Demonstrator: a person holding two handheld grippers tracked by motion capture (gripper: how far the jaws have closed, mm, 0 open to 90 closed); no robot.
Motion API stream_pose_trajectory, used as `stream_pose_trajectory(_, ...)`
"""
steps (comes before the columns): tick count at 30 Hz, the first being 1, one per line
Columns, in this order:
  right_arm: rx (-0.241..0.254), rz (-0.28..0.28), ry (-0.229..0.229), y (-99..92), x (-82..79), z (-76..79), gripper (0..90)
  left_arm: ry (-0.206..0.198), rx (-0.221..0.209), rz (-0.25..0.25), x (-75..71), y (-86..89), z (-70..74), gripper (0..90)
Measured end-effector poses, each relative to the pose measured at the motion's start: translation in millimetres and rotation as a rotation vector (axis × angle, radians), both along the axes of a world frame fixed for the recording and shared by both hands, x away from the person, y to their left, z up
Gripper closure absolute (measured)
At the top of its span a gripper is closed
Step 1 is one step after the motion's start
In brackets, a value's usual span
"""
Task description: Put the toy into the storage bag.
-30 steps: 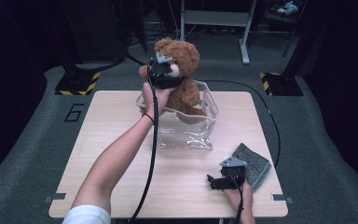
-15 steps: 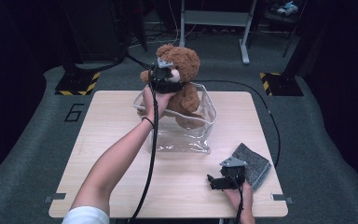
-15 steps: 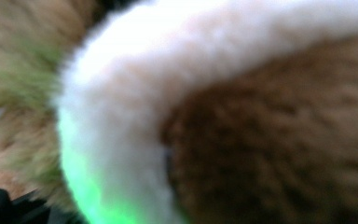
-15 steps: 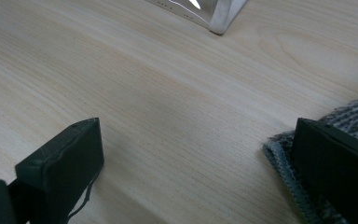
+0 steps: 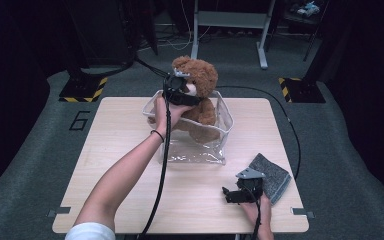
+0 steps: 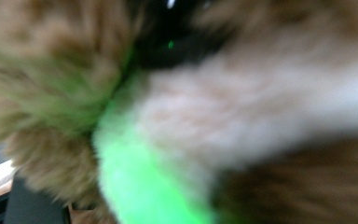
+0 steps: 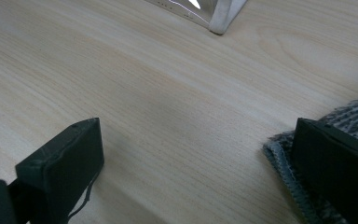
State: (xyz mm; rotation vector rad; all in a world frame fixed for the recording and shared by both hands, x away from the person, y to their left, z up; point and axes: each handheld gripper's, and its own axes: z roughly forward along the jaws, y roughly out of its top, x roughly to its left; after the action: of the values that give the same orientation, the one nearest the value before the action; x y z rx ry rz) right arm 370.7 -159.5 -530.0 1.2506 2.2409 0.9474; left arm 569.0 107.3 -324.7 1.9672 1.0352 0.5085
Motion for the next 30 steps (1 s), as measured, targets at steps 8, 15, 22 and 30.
stream_pose_trajectory(8,0.007,0.0,0.004,-0.1,0.4,0.2,2.2,0.138,-0.004,-0.065,-0.3,9.9,-6.7,9.1)
stream_pose_trajectory(15,0.0,-0.012,-0.002,0.2,0.9,0.0,2.2,0.17,0.036,-0.118,-10.0,19.2,-7.7,8.7)
stream_pose_trajectory(22,0.004,-0.016,-0.003,0.6,0.7,-0.3,2.2,0.149,0.027,-0.107,-18.1,45.2,-1.8,10.7)
stream_pose_trajectory(30,0.004,-0.013,-0.002,0.6,0.7,-0.2,2.2,0.15,0.021,-0.067,-21.0,77.5,-7.9,17.8)
